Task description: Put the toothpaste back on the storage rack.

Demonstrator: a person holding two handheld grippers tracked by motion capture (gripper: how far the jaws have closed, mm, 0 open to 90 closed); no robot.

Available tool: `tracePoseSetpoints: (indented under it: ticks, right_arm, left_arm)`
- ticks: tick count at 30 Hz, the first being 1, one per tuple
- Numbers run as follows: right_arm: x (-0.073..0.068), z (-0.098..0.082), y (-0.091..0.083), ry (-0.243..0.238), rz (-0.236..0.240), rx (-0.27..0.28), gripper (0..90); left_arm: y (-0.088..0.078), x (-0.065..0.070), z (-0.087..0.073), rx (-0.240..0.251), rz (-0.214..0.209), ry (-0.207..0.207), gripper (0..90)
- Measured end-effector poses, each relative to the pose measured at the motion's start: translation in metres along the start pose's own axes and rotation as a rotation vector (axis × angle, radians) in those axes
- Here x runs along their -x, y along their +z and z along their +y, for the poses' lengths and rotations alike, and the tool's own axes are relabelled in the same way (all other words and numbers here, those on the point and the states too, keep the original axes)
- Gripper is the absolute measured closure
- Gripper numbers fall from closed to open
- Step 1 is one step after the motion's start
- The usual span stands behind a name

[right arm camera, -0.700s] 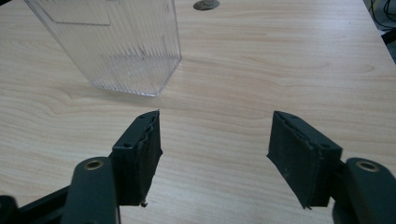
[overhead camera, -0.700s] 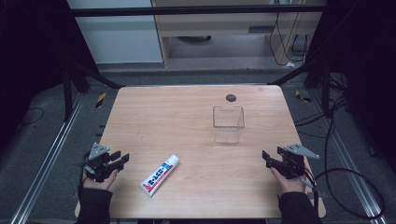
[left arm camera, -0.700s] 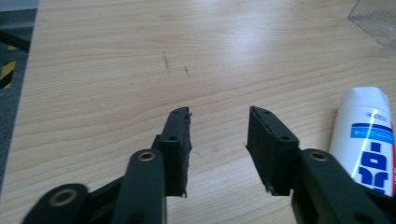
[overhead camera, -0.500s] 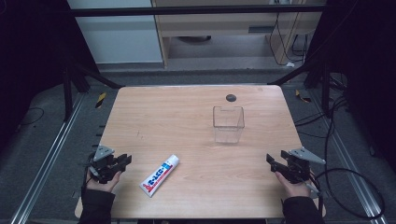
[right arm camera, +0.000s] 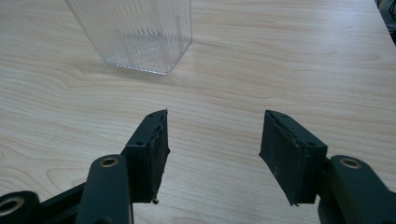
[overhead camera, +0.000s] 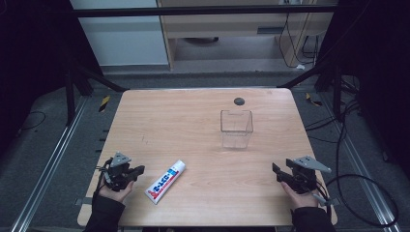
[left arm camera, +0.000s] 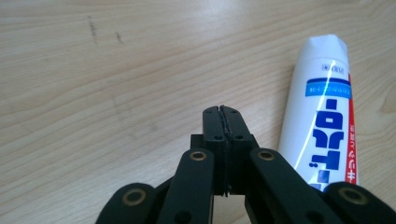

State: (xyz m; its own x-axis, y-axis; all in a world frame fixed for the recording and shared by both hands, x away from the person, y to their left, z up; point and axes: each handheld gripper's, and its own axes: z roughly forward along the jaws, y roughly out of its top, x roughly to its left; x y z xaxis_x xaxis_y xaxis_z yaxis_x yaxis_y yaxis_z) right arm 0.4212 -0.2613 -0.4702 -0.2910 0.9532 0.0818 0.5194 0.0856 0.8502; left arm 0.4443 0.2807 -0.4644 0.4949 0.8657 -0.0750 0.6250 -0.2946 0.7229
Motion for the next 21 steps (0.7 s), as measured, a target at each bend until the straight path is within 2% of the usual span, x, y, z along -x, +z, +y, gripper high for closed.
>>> tracePoseSetpoints:
  ticks: [3,6,12,21]
  right_arm:
    - [-0.001,0.001,0.001,-0.010,0.004,0.004,41.4]
    - [0.000,0.001,0.002,-0.009,0.003,0.007,40.8]
    - [-0.001,0.000,0.004,-0.011,0.005,0.004,39.2]
    - [-0.002,0.000,0.004,-0.015,0.010,0.005,38.2]
  left_arm:
    - [0.011,0.004,-0.001,-0.054,-0.036,0.024,89.8]
    - [0.016,0.009,-0.002,-0.082,-0.056,0.043,89.8]
    - [0.020,0.013,-0.002,-0.110,-0.070,0.061,89.8]
    - [0.018,0.023,-0.004,-0.130,-0.100,0.091,89.8]
